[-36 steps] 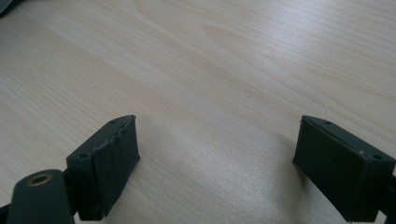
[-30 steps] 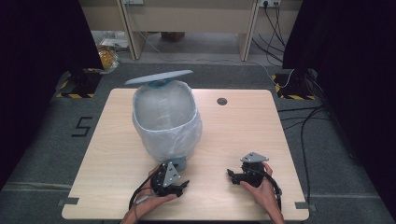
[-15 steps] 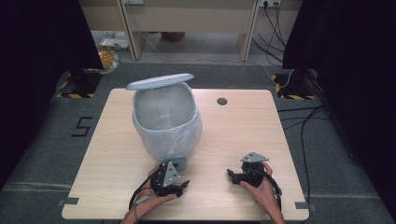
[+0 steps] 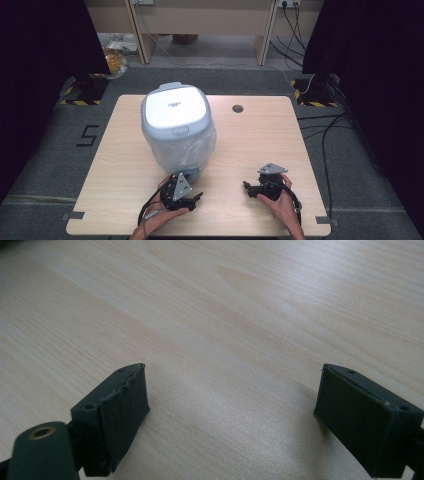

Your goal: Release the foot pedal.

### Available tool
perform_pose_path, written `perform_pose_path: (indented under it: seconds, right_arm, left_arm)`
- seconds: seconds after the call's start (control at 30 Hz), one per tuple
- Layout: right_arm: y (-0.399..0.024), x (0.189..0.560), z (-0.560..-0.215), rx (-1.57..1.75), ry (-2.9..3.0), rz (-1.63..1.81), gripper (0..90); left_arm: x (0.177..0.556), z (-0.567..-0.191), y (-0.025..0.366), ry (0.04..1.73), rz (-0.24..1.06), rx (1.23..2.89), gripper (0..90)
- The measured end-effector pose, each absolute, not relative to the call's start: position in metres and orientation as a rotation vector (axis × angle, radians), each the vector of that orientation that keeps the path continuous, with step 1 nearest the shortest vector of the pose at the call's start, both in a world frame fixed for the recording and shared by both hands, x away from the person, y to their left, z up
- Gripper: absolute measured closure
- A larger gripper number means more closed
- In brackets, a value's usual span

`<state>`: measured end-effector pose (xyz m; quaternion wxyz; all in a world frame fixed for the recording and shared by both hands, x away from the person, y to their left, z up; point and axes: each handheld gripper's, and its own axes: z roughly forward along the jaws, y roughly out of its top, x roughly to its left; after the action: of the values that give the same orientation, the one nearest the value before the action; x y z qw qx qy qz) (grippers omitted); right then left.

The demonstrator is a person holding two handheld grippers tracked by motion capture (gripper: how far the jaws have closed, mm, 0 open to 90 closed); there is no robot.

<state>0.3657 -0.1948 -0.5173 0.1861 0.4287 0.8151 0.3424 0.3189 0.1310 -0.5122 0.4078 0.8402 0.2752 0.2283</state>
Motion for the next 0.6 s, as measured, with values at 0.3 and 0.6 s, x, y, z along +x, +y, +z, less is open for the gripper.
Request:
perform_pose_path:
  seconds: [0.3,0.6]
  right_arm:
    - [-0.195,0.366,-0.517,1.203,2.296,0.965,13.3]
    - [-0.195,0.366,-0.517,1.203,2.296,0.965,13.3]
  left_arm:
    - [0.315,-0.505,0.136,0.685,0.548,2.104,22.9]
    - [0.297,-0.508,0.171,0.752,0.535,2.104,22.0]
